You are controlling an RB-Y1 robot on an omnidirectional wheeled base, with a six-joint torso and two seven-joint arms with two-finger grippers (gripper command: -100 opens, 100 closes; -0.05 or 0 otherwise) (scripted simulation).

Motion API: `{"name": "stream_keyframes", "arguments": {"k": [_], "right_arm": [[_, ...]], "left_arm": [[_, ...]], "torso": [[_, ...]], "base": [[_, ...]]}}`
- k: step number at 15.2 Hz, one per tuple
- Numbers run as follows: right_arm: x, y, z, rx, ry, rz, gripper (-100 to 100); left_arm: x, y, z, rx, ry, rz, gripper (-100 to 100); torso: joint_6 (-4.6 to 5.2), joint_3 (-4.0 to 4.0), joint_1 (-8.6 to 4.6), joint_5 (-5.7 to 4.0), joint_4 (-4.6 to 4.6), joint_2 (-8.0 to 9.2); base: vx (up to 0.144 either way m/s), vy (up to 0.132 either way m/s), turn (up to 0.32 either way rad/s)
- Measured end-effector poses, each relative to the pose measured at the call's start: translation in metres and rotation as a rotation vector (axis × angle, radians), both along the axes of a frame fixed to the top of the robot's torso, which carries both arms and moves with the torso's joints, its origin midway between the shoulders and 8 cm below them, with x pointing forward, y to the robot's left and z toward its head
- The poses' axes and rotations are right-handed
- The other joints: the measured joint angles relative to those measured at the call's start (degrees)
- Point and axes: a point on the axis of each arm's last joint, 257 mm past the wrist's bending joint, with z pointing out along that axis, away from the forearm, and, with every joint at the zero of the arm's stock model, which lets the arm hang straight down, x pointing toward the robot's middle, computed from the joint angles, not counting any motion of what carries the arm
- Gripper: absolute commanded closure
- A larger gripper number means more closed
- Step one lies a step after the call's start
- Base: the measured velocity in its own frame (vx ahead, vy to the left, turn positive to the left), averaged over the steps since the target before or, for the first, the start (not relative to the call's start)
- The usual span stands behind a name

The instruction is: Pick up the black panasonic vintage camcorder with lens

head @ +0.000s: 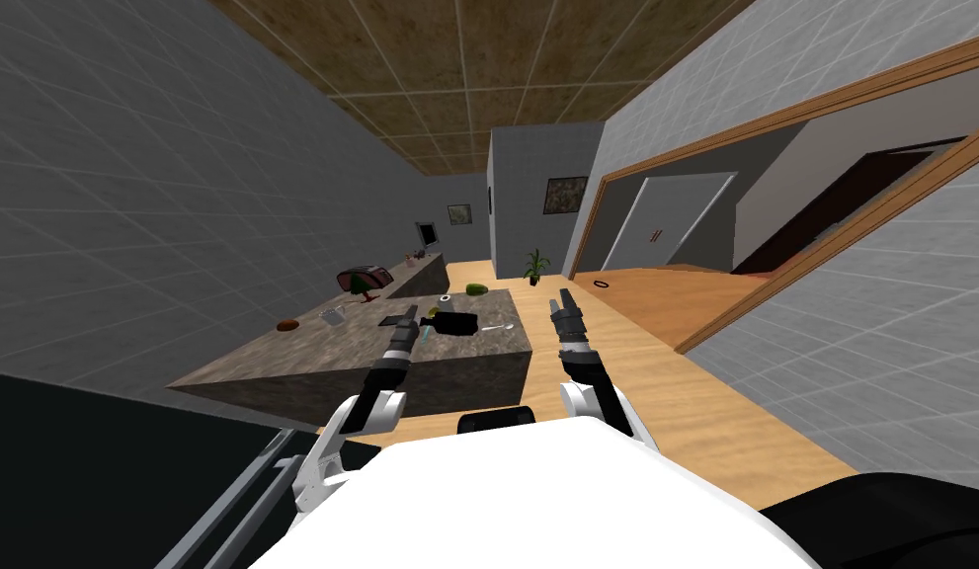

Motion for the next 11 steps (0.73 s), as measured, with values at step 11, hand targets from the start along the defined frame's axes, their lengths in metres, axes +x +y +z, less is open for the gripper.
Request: {"name": "stream_keyframes", "arguments": {"k": [11], "right_arm": [[0.000,0.000,0.000,0.000,0.000,0.000,0]], "left_arm": [[0.027,-0.001,-0.083,-0.119,0.250,0.049,-100]], "torso": [[-0.01,0.00,-0.03,0.00,0.00,0.00]], "base": [[0.025,0.089,-0.063]]}}
